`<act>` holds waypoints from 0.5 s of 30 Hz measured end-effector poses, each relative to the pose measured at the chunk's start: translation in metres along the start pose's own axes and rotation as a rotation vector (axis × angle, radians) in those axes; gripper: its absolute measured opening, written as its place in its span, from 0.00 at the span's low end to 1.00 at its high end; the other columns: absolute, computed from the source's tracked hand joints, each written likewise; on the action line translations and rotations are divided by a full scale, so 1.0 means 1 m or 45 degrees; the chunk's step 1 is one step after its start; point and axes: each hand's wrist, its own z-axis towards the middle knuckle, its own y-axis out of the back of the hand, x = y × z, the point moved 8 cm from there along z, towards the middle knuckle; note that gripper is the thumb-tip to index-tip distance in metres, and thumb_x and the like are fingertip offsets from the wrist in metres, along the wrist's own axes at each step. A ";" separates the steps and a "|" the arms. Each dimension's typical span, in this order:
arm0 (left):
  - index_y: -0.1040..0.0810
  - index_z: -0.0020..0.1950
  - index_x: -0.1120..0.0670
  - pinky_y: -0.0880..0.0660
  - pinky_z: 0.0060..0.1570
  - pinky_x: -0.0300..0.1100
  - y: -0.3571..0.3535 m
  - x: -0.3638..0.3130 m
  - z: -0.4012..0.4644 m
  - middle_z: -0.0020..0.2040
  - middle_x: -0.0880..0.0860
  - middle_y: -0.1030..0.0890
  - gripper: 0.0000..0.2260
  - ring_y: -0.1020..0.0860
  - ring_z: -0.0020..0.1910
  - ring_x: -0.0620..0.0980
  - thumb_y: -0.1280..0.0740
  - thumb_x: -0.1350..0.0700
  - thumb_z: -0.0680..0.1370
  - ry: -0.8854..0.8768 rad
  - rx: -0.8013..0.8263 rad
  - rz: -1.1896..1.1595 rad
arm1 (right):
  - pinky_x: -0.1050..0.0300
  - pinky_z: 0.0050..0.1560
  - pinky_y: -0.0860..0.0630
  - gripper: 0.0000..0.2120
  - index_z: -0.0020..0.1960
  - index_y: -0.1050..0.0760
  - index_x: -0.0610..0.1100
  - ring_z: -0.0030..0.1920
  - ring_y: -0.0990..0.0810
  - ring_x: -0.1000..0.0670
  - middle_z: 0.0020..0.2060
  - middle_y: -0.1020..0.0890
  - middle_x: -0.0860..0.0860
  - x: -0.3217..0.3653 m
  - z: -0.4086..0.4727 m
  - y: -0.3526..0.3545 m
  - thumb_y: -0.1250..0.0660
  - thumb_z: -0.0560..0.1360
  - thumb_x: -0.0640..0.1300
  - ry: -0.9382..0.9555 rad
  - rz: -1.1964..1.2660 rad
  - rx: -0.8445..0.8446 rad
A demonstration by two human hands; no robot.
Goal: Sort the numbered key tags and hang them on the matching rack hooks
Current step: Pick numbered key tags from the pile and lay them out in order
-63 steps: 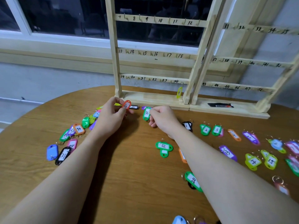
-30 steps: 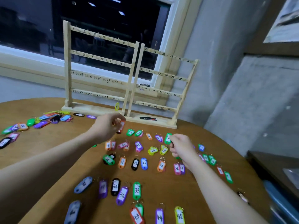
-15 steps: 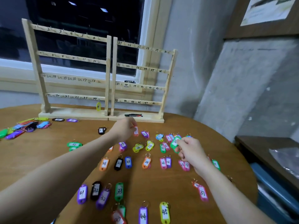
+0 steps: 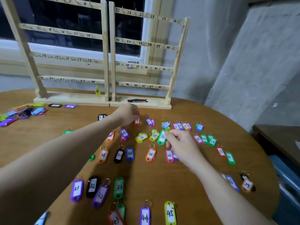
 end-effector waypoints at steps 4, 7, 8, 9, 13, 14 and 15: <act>0.17 0.50 0.50 0.25 0.50 0.44 -0.006 0.004 -0.002 0.49 0.50 0.15 0.04 0.20 0.51 0.53 0.31 0.54 0.78 -0.012 -0.004 0.111 | 0.57 0.32 0.38 0.22 0.31 0.25 0.41 0.23 0.36 0.52 0.21 0.32 0.49 0.001 -0.001 -0.015 0.37 0.83 0.47 -0.011 0.067 0.076; 0.17 0.54 0.48 0.25 0.52 0.45 -0.001 0.001 -0.004 0.50 0.49 0.16 0.07 0.21 0.51 0.52 0.31 0.50 0.78 -0.003 -0.070 0.103 | 0.56 0.32 0.36 0.20 0.33 0.23 0.40 0.25 0.34 0.49 0.23 0.29 0.45 0.004 -0.007 -0.015 0.34 0.82 0.47 0.002 0.076 0.098; 0.18 0.56 0.49 0.26 0.52 0.46 0.003 0.000 -0.005 0.50 0.49 0.17 0.08 0.21 0.50 0.52 0.31 0.50 0.79 0.007 -0.093 0.076 | 0.55 0.32 0.35 0.19 0.34 0.22 0.41 0.27 0.33 0.49 0.25 0.28 0.42 0.004 -0.010 -0.013 0.33 0.81 0.47 0.000 0.096 0.092; 0.18 0.57 0.50 0.26 0.52 0.46 0.007 -0.001 -0.006 0.50 0.49 0.18 0.09 0.22 0.49 0.52 0.31 0.49 0.79 0.011 -0.119 0.053 | 0.55 0.32 0.34 0.17 0.34 0.21 0.42 0.28 0.32 0.48 0.26 0.27 0.41 0.004 -0.014 -0.010 0.32 0.81 0.46 -0.016 0.126 0.085; 0.18 0.55 0.50 0.26 0.47 0.46 0.023 -0.007 -0.014 0.48 0.52 0.17 0.07 0.23 0.41 0.52 0.31 0.52 0.78 -0.023 -0.199 -0.014 | 0.61 0.27 0.36 0.11 0.39 0.17 0.42 0.30 0.30 0.50 0.30 0.24 0.46 -0.006 -0.042 0.012 0.31 0.80 0.42 -0.152 0.321 -0.003; 0.18 0.54 0.51 0.25 0.49 0.47 0.025 -0.010 -0.019 0.47 0.51 0.18 0.07 0.22 0.43 0.53 0.31 0.53 0.78 -0.053 -0.204 -0.015 | 0.62 0.27 0.36 0.11 0.40 0.17 0.43 0.30 0.30 0.52 0.30 0.24 0.47 -0.010 -0.050 0.019 0.31 0.80 0.41 -0.179 0.355 -0.043; 0.18 0.54 0.51 0.25 0.51 0.48 0.026 -0.014 -0.025 0.46 0.50 0.19 0.06 0.22 0.45 0.54 0.31 0.53 0.79 -0.092 -0.203 -0.003 | 0.63 0.27 0.36 0.10 0.41 0.17 0.42 0.29 0.30 0.53 0.30 0.23 0.49 -0.015 -0.058 0.028 0.32 0.80 0.41 -0.206 0.372 -0.087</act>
